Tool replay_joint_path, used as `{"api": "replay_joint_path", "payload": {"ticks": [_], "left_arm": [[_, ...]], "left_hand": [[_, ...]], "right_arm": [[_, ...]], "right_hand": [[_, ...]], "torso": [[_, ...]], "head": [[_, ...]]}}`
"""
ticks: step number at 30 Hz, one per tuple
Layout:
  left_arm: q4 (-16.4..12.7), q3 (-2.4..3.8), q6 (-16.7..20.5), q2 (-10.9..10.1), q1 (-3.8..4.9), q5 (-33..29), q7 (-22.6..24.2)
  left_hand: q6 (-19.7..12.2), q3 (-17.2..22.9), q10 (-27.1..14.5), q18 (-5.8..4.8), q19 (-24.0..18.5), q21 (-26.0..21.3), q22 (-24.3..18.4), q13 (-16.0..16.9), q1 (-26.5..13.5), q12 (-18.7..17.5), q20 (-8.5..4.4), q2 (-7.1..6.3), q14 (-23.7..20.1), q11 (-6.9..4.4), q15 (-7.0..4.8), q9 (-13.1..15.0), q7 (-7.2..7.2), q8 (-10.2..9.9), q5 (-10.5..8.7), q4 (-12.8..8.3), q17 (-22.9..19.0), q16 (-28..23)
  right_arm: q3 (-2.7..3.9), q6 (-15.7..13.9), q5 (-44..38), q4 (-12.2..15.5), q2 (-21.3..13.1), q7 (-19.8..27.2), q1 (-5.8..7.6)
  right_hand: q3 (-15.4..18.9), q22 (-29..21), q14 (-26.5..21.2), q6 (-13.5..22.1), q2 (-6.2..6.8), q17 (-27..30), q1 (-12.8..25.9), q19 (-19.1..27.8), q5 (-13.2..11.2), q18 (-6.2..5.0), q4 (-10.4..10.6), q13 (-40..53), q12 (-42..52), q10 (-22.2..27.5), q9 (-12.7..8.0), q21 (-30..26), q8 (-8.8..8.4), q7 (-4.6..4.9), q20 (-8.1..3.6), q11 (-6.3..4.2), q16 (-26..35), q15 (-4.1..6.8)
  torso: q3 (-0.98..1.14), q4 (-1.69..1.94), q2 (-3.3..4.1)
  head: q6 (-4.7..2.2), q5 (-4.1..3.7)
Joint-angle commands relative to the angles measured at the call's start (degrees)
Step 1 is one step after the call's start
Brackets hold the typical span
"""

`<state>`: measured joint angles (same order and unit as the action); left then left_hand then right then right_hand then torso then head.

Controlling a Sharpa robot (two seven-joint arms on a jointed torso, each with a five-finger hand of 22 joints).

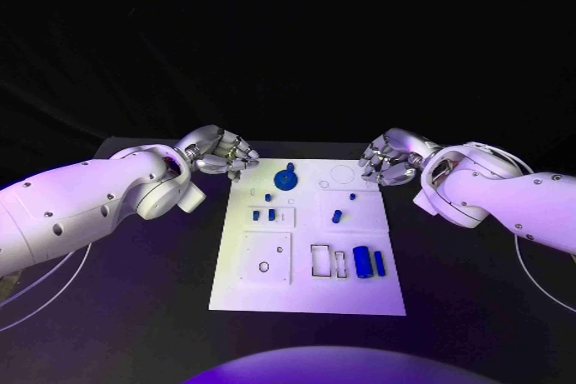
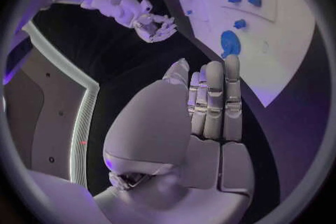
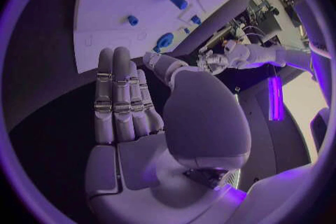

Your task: Assemble the parts on the task board

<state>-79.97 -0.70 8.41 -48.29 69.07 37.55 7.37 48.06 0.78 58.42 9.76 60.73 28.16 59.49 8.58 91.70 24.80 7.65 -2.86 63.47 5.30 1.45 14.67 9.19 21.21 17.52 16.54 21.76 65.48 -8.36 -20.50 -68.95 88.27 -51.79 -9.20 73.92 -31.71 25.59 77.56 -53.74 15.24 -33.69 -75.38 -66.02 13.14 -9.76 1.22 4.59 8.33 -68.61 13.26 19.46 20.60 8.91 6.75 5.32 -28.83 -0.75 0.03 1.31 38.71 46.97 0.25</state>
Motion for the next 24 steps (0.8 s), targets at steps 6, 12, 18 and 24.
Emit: {"api": "replay_joint_path", "payload": {"ticks": [6, 12, 18, 24], "left_arm": [[-4.08, 0.02, -2.95, -2.0, 0.04, -24.28, 7.23], [-5.04, 0.0, -3.15, -2.54, 0.02, -26.2, 7.93], [-5.23, -0.01, -3.27, -2.74, 0.01, -26.79, 8.17], [-5.35, -0.01, -3.33, -2.78, 0.01, -27.02, 8.22]], "left_hand": [[0.71, 0.59, 0.96, 0.68, 0.44, -0.4, -0.08, -0.19, 0.23, 0.25, -0.22, -0.17, 0.17, -0.19, -0.26, -0.03, -0.19, 0.45, 0.26, 0.12, -0.14, -0.42], [0.73, 0.61, 0.99, 0.67, 0.46, -0.45, -0.09, -0.22, 0.12, 0.22, -0.24, -0.25, 0.16, -0.19, -0.27, -0.04, -0.2, 0.47, 0.24, 0.13, -0.15, -0.47], [0.74, 0.63, 0.99, 0.67, 0.46, -0.46, -0.09, -0.23, 0.11, 0.22, -0.24, -0.26, 0.15, -0.2, -0.27, -0.04, -0.2, 0.48, 0.24, 0.13, -0.16, -0.48], [0.75, 0.64, 1.02, 0.66, 0.46, -0.49, -0.1, -0.25, 0.05, 0.2, -0.25, -0.33, 0.13, -0.2, -0.27, -0.05, -0.21, 0.48, 0.23, 0.13, -0.17, -0.52]], "right_arm": [[-0.04, 7.22, -19.98, 0.76, 0.7, -3.35, -0.64], [-0.19, 8.23, -22.92, 0.42, 1.73, -4.24, -1.29], [-0.31, 8.63, -23.83, -0.12, 2.52, -4.6, -1.94], [-0.39, 8.72, -24.1, -0.8, 3.35, -4.64, -2.47]], "right_hand": [[-0.29, 8.07, 3.73, -1.81, 0.53, -8.39, 2.07, -1.72, 0.0, -0.33, -0.81, 0.95, -4.21, -0.37, 0.41, 8.46, -1.73, -0.15, -1.2, -0.17, -13.81, 0.16], [0.42, 12.2, 4.45, -1.84, 0.48, -18.24, 2.16, -0.91, -0.12, -0.37, -1.3, 1.25, -4.41, 2.25, 0.77, 12.08, -2.65, 0.19, -0.93, 0.32, -26.91, -0.31], [0.81, 14.09, 5.08, -1.83, 0.24, -21.72, 2.05, -0.68, -0.09, -0.45, -1.42, 1.48, -4.32, 3.0, 0.94, 13.74, -3.07, 0.26, -0.77, 0.49, -31.79, -0.39], [0.78, 15.44, 5.91, -1.98, -0.02, -24.66, 1.95, -0.74, 0.05, -0.52, -1.45, 1.7, -4.13, 3.04, 1.1, 14.98, -3.26, 0.23, -0.73, 0.47, -35.5, -0.39]], "torso": [[-0.1, -0.03, 0.05], [-0.12, 0.04, 0.01], [-0.11, 0.01, 0.08], [-0.1, 0.07, 0.08]], "head": [[-0.15, -1.76], [-0.18, -1.92], [-0.15, -1.97], [-0.07, -1.96]]}}
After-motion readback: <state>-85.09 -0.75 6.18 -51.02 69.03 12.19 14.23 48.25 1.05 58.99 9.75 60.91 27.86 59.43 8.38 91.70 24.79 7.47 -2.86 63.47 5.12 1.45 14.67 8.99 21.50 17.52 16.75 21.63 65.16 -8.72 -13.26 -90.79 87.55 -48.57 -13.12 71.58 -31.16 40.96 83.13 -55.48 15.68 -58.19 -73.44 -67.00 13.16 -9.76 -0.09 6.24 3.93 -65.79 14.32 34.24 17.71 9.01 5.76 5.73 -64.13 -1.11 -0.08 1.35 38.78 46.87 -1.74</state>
